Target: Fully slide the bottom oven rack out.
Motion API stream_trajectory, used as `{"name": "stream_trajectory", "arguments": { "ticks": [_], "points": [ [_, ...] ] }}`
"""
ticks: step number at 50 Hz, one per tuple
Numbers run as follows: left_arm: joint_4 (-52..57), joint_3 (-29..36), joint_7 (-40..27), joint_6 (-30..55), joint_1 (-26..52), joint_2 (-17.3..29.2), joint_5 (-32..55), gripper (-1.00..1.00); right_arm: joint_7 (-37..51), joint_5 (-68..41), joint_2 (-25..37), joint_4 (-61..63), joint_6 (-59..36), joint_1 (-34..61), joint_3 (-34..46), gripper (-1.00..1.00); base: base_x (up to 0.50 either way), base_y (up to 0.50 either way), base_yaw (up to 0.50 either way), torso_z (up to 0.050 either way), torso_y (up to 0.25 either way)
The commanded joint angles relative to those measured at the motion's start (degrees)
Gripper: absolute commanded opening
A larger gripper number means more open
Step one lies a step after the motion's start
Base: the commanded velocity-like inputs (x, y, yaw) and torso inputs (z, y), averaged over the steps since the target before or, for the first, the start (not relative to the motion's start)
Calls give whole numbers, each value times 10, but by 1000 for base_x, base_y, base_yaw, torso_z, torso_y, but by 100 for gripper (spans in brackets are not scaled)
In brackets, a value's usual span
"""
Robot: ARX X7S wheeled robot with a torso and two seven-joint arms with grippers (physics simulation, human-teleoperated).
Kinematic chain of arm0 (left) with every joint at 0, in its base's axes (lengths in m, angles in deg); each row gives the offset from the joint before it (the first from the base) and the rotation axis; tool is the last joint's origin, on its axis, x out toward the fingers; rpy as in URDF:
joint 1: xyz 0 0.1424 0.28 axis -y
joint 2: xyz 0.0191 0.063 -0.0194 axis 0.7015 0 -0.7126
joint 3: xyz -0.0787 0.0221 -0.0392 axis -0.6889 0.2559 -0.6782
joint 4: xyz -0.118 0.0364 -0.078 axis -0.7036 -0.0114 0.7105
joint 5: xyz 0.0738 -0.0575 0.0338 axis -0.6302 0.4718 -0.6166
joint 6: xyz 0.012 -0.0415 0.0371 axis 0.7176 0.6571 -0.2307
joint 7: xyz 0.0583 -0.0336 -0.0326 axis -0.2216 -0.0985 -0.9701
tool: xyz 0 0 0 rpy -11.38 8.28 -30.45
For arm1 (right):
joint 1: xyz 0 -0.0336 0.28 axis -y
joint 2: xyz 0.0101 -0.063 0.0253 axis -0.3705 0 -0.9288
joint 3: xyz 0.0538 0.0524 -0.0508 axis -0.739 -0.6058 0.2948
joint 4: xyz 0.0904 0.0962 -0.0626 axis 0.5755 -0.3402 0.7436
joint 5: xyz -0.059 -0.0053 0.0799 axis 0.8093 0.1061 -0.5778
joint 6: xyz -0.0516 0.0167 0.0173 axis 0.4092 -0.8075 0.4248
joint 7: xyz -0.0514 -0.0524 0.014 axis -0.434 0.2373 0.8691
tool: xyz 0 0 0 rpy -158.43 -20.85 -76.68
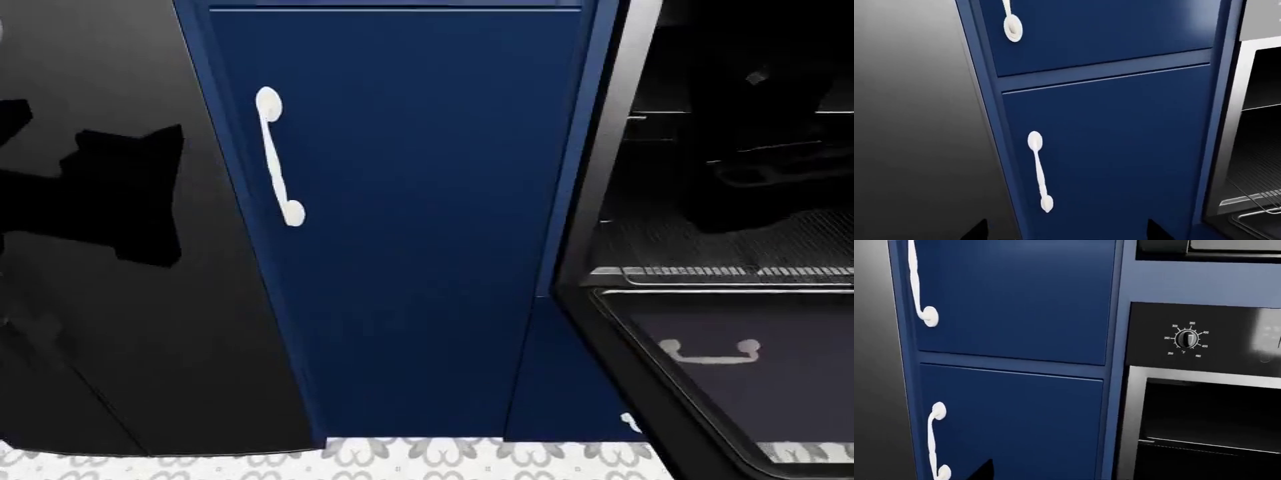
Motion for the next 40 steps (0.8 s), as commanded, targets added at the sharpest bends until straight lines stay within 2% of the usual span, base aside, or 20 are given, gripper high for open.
{"name": "stream_trajectory", "arguments": {
  "ticks": [1,5,11,18,33,40],
  "points": [
    [-30,43,-14,-13,50,15,28,100,33,-57,17,-53,-19,85,53,100,0,0,0,50,0],
    [-36,57,-15,-13,67,12,34,100,34,-60,23,-55,-23,88,58,100,0,0,0,50,0],
    [-22,45,-11,-44,40,39,50,100,22,-54,31,-47,-12,65,48,100,0,0,0,50,0],
    [-22,54,-7,-48,46,37,41,100,12,-51,35,-40,-3,47,42,100,0,-85,0,47,8],
    [-32,87,-9,-57,70,35,49,100,-3,-37,38,-32,-1,27,41,100,0,-473,0,0,0],
    [-27,79,4,-85,51,35,49,100,-5,-38,48,-28,4,17,39,100,0,-500,0,0,0]
  ]
}}
